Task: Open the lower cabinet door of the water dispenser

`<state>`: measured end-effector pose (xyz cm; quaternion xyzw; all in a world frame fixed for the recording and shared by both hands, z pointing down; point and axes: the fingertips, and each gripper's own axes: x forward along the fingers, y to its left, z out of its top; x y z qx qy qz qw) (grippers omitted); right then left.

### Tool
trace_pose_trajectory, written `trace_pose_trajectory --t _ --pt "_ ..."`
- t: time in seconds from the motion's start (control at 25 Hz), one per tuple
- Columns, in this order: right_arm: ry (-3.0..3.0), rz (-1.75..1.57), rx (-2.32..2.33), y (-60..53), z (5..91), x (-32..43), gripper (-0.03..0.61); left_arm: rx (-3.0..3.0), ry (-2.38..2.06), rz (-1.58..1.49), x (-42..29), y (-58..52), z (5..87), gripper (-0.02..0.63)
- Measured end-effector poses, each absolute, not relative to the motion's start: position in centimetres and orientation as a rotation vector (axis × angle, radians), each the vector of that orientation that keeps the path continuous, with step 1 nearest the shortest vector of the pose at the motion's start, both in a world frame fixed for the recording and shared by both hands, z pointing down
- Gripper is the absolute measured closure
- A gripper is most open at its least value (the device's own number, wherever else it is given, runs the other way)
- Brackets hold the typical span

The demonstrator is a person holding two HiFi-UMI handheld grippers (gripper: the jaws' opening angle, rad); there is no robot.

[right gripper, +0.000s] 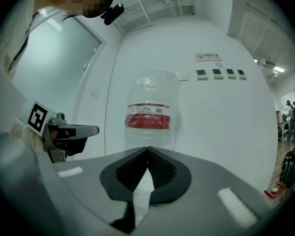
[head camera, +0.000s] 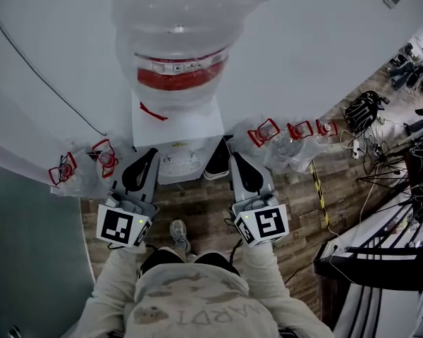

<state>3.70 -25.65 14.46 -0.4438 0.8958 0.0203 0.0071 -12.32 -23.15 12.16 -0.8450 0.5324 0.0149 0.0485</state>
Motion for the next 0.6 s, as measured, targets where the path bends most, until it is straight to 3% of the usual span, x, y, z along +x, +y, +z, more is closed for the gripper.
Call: trace_pose_trajectory --t 0.6 --pt "2.851 -0.077 -1.401 -30.2 20.2 2.2 0.569 -2.636 1.677 -0.020 -14.0 -26.7 17.5 0.612"
